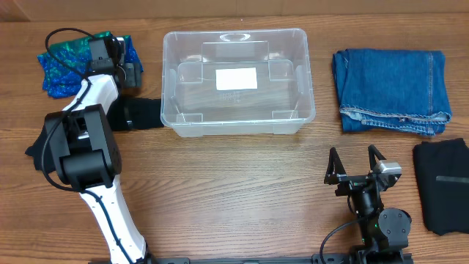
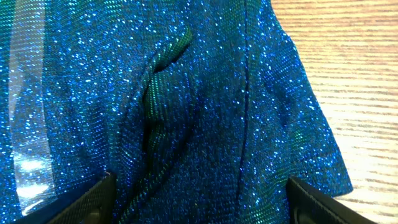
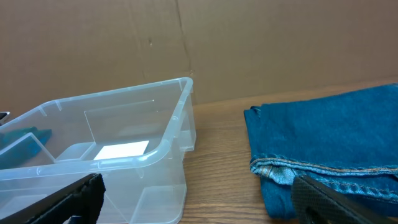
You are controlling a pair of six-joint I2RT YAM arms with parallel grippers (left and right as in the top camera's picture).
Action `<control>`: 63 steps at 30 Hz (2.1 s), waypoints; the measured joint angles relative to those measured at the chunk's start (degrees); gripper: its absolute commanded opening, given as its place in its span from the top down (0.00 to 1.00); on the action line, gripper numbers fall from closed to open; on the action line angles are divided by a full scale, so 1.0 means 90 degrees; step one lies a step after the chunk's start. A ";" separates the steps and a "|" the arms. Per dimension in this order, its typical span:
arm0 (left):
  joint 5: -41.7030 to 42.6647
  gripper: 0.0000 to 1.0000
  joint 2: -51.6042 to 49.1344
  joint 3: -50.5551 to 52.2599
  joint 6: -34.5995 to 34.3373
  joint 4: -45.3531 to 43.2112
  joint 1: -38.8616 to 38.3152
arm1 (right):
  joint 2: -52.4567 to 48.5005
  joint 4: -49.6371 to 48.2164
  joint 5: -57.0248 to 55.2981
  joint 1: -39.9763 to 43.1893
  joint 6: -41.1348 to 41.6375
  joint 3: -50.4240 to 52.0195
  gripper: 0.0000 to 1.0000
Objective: Pack container
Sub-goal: 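Reach the left gripper to the blue-green sparkly shirt and grasp it, then carry the sparkly shirt into the clear bin and release it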
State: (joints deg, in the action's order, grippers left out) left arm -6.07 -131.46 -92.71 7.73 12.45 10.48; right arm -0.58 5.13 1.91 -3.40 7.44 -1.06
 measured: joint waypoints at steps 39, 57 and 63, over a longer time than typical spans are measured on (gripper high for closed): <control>-0.0168 0.96 0.2203 -0.5778 -0.0291 0.5374 -0.2215 | 0.0000 0.0002 0.0000 0.0000 0.0000 0.0000 0.00; -0.3878 0.96 0.0566 -0.5756 0.2934 0.5217 -0.4585 | 0.0000 0.0005 0.0002 0.0000 -0.0002 0.0000 0.00; -0.3388 0.96 0.0566 -0.4779 0.4396 0.5219 -0.4578 | 0.0000 0.0002 0.0000 0.0000 0.0002 0.0000 0.00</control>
State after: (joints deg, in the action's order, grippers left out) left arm -36.56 -126.37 -135.72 47.29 59.42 -30.72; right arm -0.58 5.15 1.91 -3.40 7.46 -1.06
